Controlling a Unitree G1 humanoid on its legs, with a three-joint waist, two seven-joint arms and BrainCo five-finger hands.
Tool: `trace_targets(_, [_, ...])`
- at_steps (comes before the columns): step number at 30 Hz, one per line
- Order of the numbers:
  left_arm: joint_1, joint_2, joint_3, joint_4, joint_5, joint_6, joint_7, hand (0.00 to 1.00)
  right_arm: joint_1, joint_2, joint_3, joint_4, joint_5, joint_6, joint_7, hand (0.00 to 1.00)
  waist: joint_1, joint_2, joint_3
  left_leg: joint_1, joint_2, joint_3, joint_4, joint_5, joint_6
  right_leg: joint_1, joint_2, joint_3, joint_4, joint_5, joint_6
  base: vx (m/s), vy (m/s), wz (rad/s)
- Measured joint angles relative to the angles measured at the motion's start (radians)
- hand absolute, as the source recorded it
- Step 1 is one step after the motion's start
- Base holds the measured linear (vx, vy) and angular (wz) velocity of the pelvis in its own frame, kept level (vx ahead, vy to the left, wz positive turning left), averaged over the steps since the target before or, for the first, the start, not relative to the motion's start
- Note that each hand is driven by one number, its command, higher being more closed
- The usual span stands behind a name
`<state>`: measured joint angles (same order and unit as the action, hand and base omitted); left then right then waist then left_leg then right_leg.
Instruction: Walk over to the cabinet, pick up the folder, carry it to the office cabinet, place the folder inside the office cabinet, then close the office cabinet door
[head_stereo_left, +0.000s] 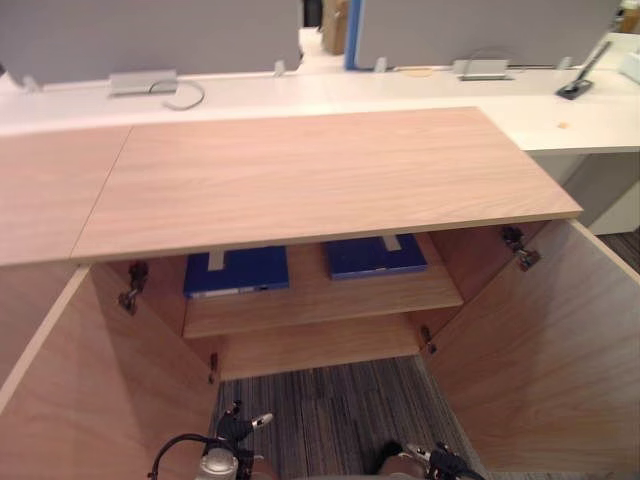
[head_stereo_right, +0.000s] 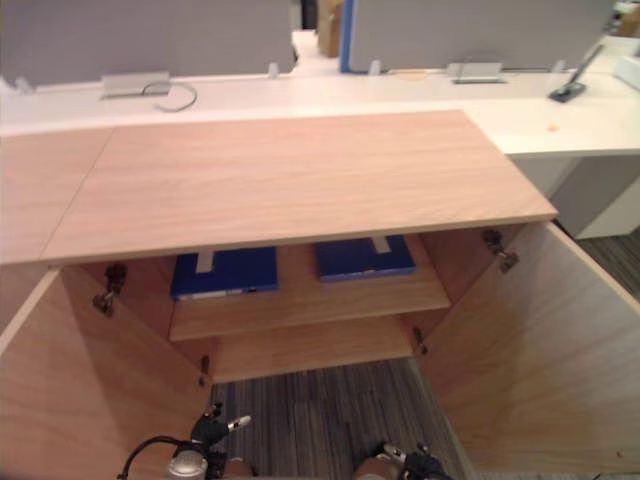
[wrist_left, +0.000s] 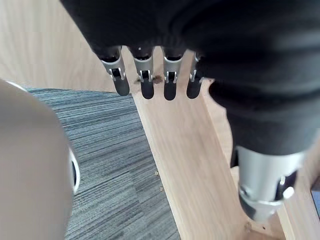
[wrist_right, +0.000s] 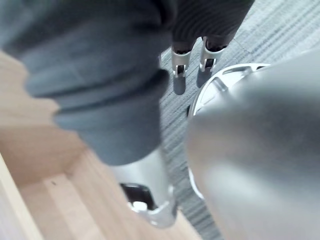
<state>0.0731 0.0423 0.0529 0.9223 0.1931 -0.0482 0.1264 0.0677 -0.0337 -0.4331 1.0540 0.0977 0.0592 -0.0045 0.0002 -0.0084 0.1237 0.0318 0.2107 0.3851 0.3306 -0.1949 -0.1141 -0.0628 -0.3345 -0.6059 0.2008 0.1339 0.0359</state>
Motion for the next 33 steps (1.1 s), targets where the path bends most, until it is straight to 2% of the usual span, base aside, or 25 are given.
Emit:
trace_targets(1, [0.000, -0.002, 0.007, 0.017, -0.010, 0.001, 0.000, 0.00, 0.003, 0.007, -0.007, 0.000, 0.002, 0.000, 0.000, 0.00, -0.001, 0.002, -0.015, 0.013, 0.003, 0.029, -0.026, 0.009, 0.002, 0.000, 0.018, 0.004, -0.040, 0.028, -0.004, 0.03, -0.018, -0.68])
trace_targets(2, [0.001, -0.004, 0.016, 0.032, -0.035, 0.002, 0.001, 0.00, 0.004, 0.014, -0.014, -0.001, 0.005, 0.000, -0.001, 0.00, -0.002, 0.009, -0.021, 0.037, 0.011, 0.073, -0.059, 0.029, 0.002, -0.010, 0.023, -0.006, -0.033, 0.010, -0.017, 0.04, -0.061, -0.73])
trace_targets(3, [0.010, -0.005, 0.028, 0.035, -0.057, 0.005, 0.002, 0.00, 0.005, 0.016, -0.030, -0.004, 0.017, -0.003, -0.006, 0.00, -0.005, 0.013, -0.022, 0.065, 0.017, 0.097, -0.084, 0.041, -0.006, -0.018, 0.005, -0.046, 0.086, -0.082, -0.034, 0.05, -0.077, -0.62])
trace_targets(5, [0.021, 0.003, 0.033, 0.040, -0.085, 0.004, 0.003, 0.00, 0.017, 0.021, -0.047, 0.003, 0.027, -0.002, -0.009, 0.00, -0.007, 0.007, -0.032, 0.105, 0.016, 0.129, -0.132, 0.063, -0.029, -0.012, 0.016, -0.071, 0.116, -0.127, -0.018, 0.03, -0.086, -0.52])
trace_targets(6, [0.019, 0.001, 0.048, 0.067, -0.102, 0.006, 0.005, 0.00, 0.018, 0.019, -0.052, 0.009, 0.032, -0.003, -0.011, 0.00, -0.006, 0.013, -0.040, 0.125, 0.009, 0.143, -0.181, 0.087, -0.034, -0.015, 0.047, -0.068, 0.081, -0.127, -0.025, 0.01, -0.106, -0.55])
trace_targets(9, [0.013, -0.011, 0.043, 0.093, -0.117, 0.007, 0.003, 0.00, 0.000, -0.005, -0.058, 0.054, 0.033, -0.009, -0.019, 0.00, -0.009, 0.035, -0.047, 0.130, -0.004, 0.093, -0.270, 0.108, -0.007, -0.025, 0.119, -0.044, -0.005, -0.096, -0.040, 0.00, -0.079, -0.43])
trace_targets(11, [0.011, -0.012, 0.049, 0.098, -0.135, 0.007, 0.006, 0.00, -0.002, -0.006, -0.058, 0.076, 0.026, -0.011, -0.030, 0.00, -0.004, 0.034, -0.050, 0.160, 0.008, 0.101, -0.291, 0.108, -0.001, -0.005, 0.183, -0.005, -0.082, -0.068, -0.048, 0.01, -0.071, -0.61])
trace_targets(13, [0.011, -0.010, 0.054, 0.108, -0.150, 0.007, 0.006, 0.00, -0.002, -0.006, -0.059, 0.077, 0.023, -0.014, -0.036, 0.00, -0.011, 0.032, -0.051, 0.166, 0.013, 0.115, -0.288, 0.099, 0.013, 0.017, 0.214, 0.009, -0.151, -0.039, -0.042, 0.00, -0.042, -0.39])
trace_targets(16, [0.010, -0.012, 0.069, 0.108, -0.167, 0.007, 0.006, 0.00, 0.002, -0.006, -0.059, 0.079, 0.039, -0.016, -0.046, 0.00, -0.014, 0.035, -0.051, 0.166, 0.008, 0.133, -0.280, 0.088, 0.011, 0.043, 0.240, 0.031, -0.250, 0.019, -0.040, 0.00, -0.011, -0.23])
trace_targets(18, [0.009, -0.011, 0.069, 0.108, -0.170, 0.007, 0.006, 0.00, 0.004, -0.006, -0.058, 0.079, 0.039, -0.019, -0.048, 0.00, -0.016, 0.035, -0.051, 0.163, 0.010, 0.144, -0.250, 0.065, 0.011, 0.058, 0.247, 0.040, -0.282, 0.033, -0.039, 0.01, 0.016, -0.16])
trace_targets(22, [0.010, -0.009, 0.059, 0.106, -0.175, 0.004, 0.011, 0.00, 0.003, -0.002, -0.054, 0.079, 0.039, -0.023, -0.055, 0.00, -0.010, 0.040, -0.047, 0.137, 0.064, 0.156, -0.068, -0.010, -0.005, 0.069, 0.267, 0.092, -0.285, 0.024, -0.036, 0.05, 0.039, -0.36])
trace_targets(24, [0.009, -0.003, 0.059, 0.104, -0.191, 0.000, 0.012, 0.00, 0.003, -0.001, -0.054, 0.080, 0.039, -0.023, -0.058, 0.00, -0.007, 0.033, -0.045, 0.089, 0.081, 0.113, 0.084, -0.021, 0.016, 0.068, 0.263, 0.143, -0.284, 0.024, -0.036, 0.08, 0.023, -0.70])
trace_targets(25, [0.009, 0.001, 0.058, 0.101, -0.195, -0.002, 0.012, 0.00, 0.003, -0.003, -0.052, 0.080, 0.039, -0.023, -0.059, 0.00, -0.006, 0.023, -0.039, 0.055, 0.078, 0.050, 0.167, -0.023, 0.036, 0.066, 0.253, 0.173, -0.284, 0.025, -0.037, 0.05, 0.059, -0.84])
trace_targets(27, [0.011, -0.006, 0.056, 0.090, -0.209, -0.015, 0.012, 0.00, -0.002, -0.021, -0.046, 0.088, 0.039, -0.023, -0.073, 0.00, 0.005, 0.039, -0.022, 0.006, -0.029, -0.178, 0.182, -0.125, 0.036, 0.059, 0.237, 0.275, -0.286, 0.025, -0.039, 0.01, 0.155, -0.97])
trace_targets(28, [0.012, -0.009, 0.057, 0.086, -0.212, -0.018, 0.013, 0.00, -0.006, -0.023, -0.046, 0.091, 0.039, -0.022, -0.076, 0.00, 0.009, 0.040, -0.021, -0.006, -0.060, -0.226, 0.165, -0.144, 0.040, 0.054, 0.235, 0.301, -0.285, 0.025, -0.039, -0.04, 0.210, -1.05])
trace_targets(29, [0.015, -0.012, 0.065, 0.072, -0.216, -0.024, 0.014, 0.00, -0.007, -0.023, -0.045, 0.091, 0.039, -0.023, -0.078, 0.00, 0.023, 0.040, -0.020, -0.029, -0.118, -0.320, 0.109, -0.153, 0.052, 0.045, 0.237, 0.353, -0.288, 0.026, -0.037, -0.10, 0.283, -1.36])
trace_targets(30, [0.024, -0.022, 0.085, 0.051, -0.229, -0.029, 0.014, 0.00, -0.008, -0.021, -0.044, 0.089, 0.039, -0.024, -0.078, 0.00, 0.034, 0.048, -0.015, -0.022, -0.150, -0.363, 0.057, -0.131, 0.078, 0.036, 0.248, 0.397, -0.291, 0.039, -0.018, -0.08, 0.273, -1.26])
trace_targets(33, [0.031, -0.031, 0.107, 0.060, -0.230, -0.027, 0.015, 0.00, -0.007, -0.009, -0.033, 0.070, 0.040, -0.024, -0.079, 0.00, 0.025, 0.049, -0.030, 0.033, -0.157, -0.280, -0.037, -0.103, 0.098, 0.044, 0.248, 0.393, -0.238, 0.038, -0.008, 0.09, 0.152, -0.69])
